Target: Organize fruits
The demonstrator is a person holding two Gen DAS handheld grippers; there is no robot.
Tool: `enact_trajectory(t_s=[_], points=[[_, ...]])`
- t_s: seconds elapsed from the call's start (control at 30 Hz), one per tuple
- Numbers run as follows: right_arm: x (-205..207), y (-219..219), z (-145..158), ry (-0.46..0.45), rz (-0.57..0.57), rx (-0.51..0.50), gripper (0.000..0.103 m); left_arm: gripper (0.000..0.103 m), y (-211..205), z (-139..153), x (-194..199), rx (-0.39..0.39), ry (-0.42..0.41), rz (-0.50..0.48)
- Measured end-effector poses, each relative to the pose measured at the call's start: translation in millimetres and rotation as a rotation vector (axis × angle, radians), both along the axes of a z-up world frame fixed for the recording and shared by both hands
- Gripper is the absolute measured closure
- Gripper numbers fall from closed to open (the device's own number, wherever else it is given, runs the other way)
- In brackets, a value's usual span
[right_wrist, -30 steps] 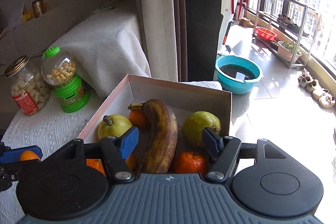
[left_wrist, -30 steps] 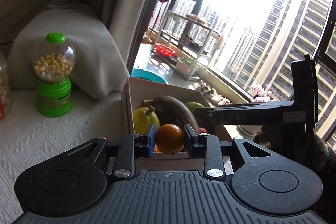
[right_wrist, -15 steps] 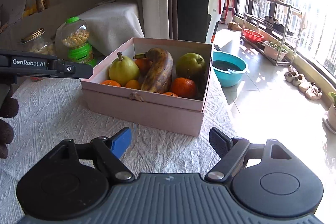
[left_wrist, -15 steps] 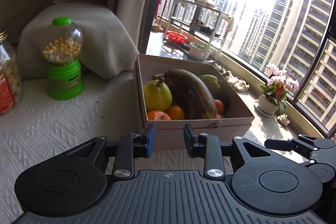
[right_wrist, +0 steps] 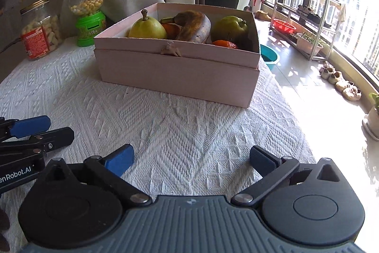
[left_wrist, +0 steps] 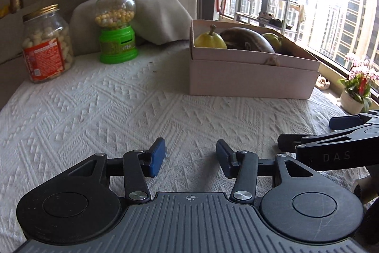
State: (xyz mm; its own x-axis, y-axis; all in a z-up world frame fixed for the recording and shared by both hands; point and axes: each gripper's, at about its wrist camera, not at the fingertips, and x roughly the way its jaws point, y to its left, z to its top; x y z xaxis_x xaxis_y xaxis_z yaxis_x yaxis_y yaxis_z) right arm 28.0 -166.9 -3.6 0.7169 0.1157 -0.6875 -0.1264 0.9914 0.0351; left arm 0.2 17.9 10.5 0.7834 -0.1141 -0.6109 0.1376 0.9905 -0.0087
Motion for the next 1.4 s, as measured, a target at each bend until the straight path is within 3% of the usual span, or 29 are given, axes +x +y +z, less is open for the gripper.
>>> enact_trajectory(t_s=[0.33,1.4], points=[[-5.7,-3.0,-6.6,-0.084,-0.006,-0.006,0.0,0.049,-6.6,-2.9,7.4,0.012,-0.009,0.014],[-3.2,-3.7,-7.1,-0.084,-0.016,0.003,0.0,0.049,-7.1,-3.5,8.6,0.006,-0.01,0.021]])
